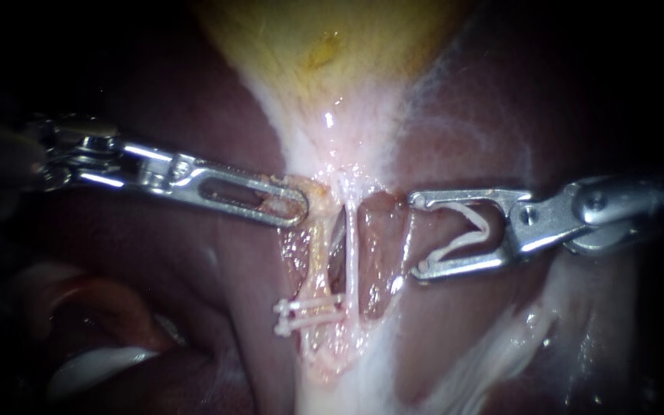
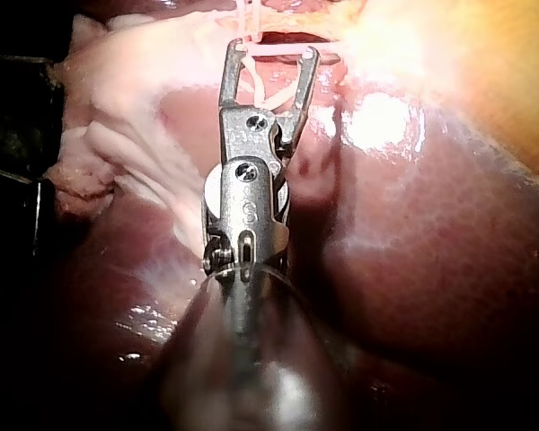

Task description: Clipping third clip left tube

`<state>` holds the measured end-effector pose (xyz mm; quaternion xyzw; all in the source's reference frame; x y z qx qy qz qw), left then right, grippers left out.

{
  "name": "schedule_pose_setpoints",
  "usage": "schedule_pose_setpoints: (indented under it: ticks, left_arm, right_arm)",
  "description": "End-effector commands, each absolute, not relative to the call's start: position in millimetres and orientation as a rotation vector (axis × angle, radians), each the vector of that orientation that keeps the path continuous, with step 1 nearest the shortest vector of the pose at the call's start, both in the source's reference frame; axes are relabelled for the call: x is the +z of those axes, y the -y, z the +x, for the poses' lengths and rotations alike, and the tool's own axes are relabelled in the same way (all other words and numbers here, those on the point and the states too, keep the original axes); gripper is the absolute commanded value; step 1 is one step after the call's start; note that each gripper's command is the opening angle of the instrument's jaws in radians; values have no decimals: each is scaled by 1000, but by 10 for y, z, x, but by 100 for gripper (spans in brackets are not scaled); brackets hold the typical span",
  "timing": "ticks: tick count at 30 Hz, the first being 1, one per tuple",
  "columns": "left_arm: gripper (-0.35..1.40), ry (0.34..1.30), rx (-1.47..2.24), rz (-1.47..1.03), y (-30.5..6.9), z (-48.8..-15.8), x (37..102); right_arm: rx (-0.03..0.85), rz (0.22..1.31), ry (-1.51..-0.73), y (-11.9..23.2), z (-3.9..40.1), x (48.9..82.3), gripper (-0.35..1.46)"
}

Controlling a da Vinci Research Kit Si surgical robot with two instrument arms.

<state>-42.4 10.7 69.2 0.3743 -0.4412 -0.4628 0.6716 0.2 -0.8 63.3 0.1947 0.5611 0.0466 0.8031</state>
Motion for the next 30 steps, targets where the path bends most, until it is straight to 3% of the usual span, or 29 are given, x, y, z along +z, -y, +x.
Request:
schedule_pose_setpoints:
  ticks: [1, 15, 26, 30]
  left_arm:
    - [-35, 994, -1042, 847, -108, -423, 690]
    - [-35, 1017, -1095, 849, -116, -393, 609]
    - [-35, 1018, -1096, 840, -112, -392, 606]
    - [-35, 1018, -1097, 838, -110, -393, 606]
  right_arm:
    - [100, 418, -1203, 8, 2, 632, 46]
    - [98, 418, -1200, 9, 2, 631, 47]
    - [98, 408, -1201, 13, 15, 632, 47]
    - [140, 428, -1187, 19, 27, 638, 47]
